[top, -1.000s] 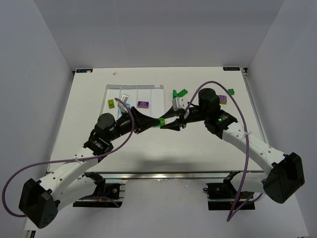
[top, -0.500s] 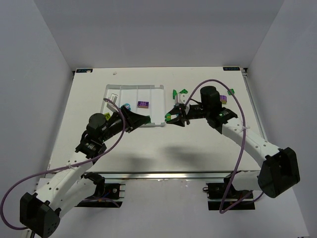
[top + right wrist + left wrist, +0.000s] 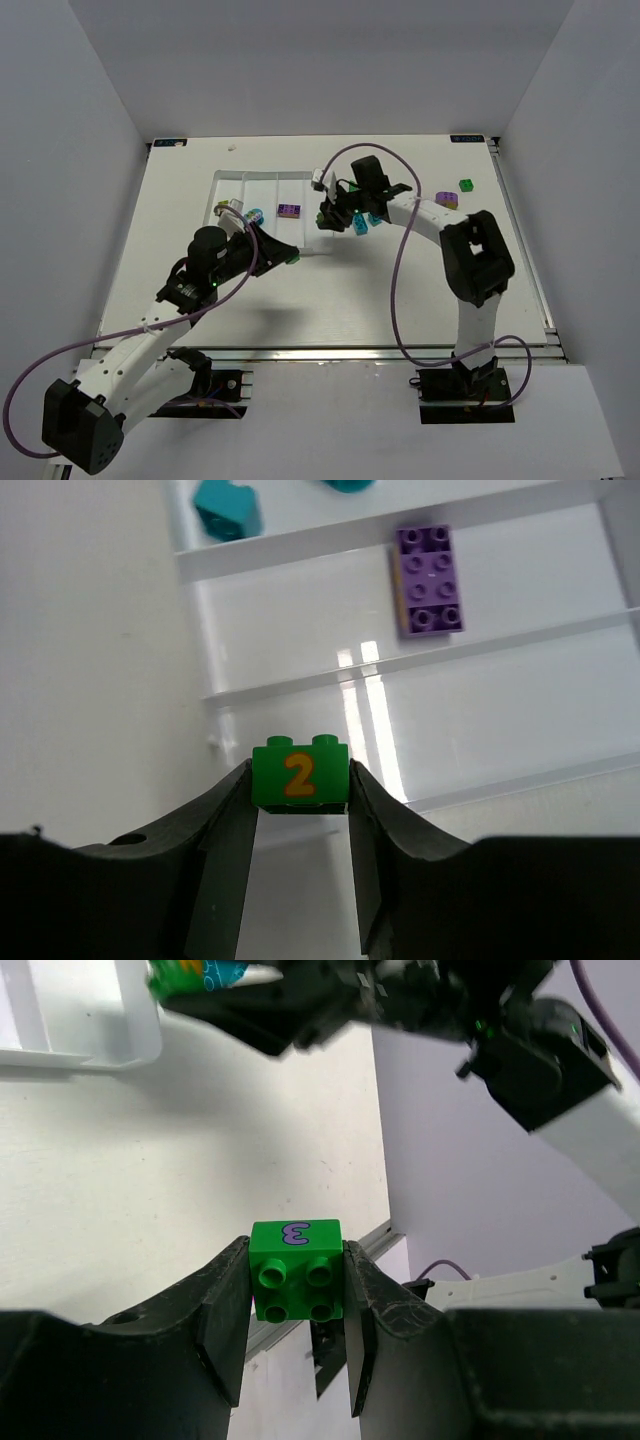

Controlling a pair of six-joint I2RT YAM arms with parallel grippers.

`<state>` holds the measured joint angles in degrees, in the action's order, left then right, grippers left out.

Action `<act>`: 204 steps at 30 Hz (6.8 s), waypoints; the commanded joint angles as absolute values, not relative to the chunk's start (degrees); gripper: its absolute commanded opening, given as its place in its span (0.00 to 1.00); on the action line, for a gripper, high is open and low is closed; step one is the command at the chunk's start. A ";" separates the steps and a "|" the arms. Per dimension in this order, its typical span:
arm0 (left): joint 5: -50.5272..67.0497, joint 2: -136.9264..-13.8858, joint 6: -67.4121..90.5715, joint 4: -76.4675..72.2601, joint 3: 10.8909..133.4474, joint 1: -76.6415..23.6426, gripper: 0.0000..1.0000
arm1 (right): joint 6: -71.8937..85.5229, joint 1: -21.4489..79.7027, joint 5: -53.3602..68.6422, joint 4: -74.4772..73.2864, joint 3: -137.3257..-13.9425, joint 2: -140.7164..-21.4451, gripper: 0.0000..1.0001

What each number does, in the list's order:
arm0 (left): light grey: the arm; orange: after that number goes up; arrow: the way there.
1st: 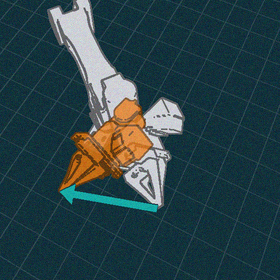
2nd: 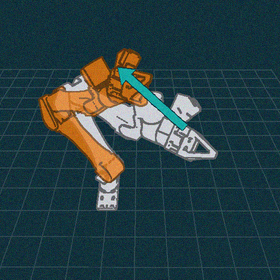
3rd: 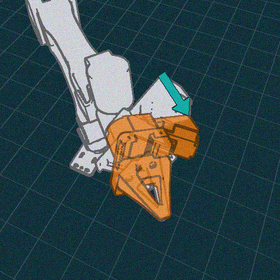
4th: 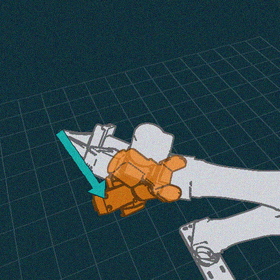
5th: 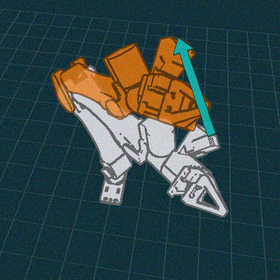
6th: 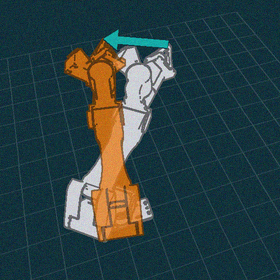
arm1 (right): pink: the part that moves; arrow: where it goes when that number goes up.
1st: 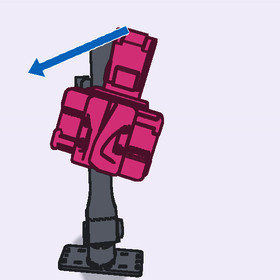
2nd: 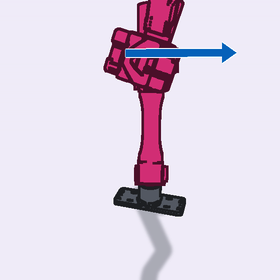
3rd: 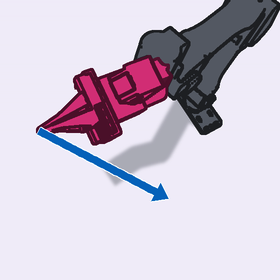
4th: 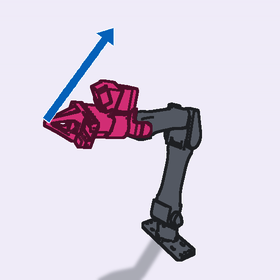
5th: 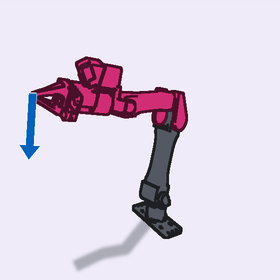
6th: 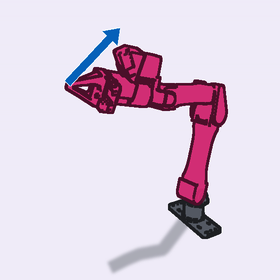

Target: Sort the legos into containers by color

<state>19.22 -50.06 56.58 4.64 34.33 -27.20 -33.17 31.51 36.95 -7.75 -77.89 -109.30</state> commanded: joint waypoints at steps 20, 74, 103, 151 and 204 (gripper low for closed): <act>17.84 -59.03 53.54 3.34 38.93 -26.89 0.00 | -29.18 25.59 31.46 -8.36 -93.20 -111.41 0.89; -5.79 -67.88 46.66 19.07 52.66 -36.12 0.64 | -39.15 -2.63 22.81 -36.37 -92.01 -106.60 0.77; -10.63 -58.62 50.54 23.38 47.90 -36.12 0.68 | -85.96 -5.10 23.91 -57.83 -120.58 -134.29 0.75; 15.21 -60.47 47.20 -16.43 42.98 -37.44 0.76 | 56.51 20.29 70.06 30.59 -77.52 -95.28 0.00; 14.33 -51.35 53.17 -25.85 34.99 -35.95 0.00 | 49.41 22.94 71.89 30.24 -77.96 -95.27 0.00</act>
